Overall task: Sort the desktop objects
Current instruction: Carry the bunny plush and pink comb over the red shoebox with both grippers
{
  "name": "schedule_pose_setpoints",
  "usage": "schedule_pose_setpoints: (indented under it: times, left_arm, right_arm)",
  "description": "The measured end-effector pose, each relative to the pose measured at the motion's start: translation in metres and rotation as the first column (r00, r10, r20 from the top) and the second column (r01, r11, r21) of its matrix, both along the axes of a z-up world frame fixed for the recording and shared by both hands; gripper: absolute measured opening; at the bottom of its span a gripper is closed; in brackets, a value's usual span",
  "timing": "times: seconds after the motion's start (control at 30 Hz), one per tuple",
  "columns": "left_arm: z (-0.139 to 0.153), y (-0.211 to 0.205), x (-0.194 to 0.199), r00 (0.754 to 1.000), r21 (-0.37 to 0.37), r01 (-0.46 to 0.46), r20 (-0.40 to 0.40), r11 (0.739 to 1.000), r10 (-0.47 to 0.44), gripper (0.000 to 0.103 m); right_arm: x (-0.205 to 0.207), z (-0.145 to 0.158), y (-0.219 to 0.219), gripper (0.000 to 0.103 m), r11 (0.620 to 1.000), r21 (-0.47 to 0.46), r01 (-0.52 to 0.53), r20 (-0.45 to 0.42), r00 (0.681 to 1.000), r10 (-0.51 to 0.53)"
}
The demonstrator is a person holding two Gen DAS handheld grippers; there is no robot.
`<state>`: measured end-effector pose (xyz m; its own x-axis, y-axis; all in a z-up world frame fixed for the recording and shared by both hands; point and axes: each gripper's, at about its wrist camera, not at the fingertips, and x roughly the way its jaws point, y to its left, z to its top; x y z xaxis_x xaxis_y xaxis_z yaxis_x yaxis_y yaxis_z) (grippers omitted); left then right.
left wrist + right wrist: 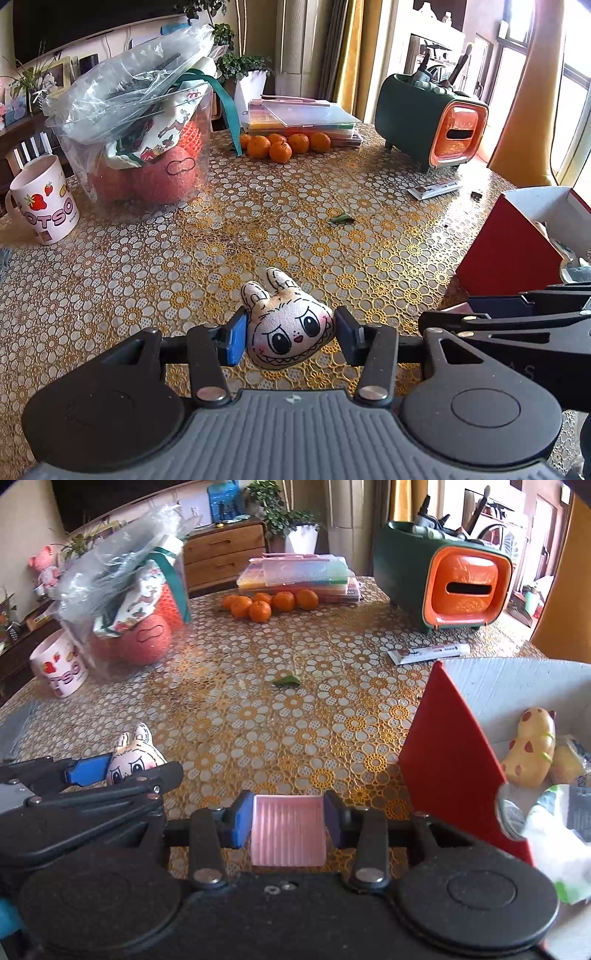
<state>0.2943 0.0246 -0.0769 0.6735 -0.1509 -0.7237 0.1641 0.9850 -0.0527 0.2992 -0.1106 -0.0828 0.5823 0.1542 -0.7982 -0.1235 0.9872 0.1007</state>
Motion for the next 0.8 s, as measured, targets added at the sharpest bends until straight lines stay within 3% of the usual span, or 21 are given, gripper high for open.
schedule_pose_setpoints:
  times: [0.47,0.8]
  left_arm:
    - [0.04,-0.015,-0.057,0.995,-0.014,0.093,0.021,0.996,-0.093,0.048]
    - [0.067,-0.053,-0.084,0.979,-0.03,0.202,0.019,0.979,-0.201,0.048]
  right_arm:
    - [-0.053,0.047,-0.028,0.04,0.996,0.027,-0.09,0.061,0.994,0.089]
    - [-0.075,0.078,-0.062,0.04,0.993,0.031,-0.11,0.102,0.989,0.106]
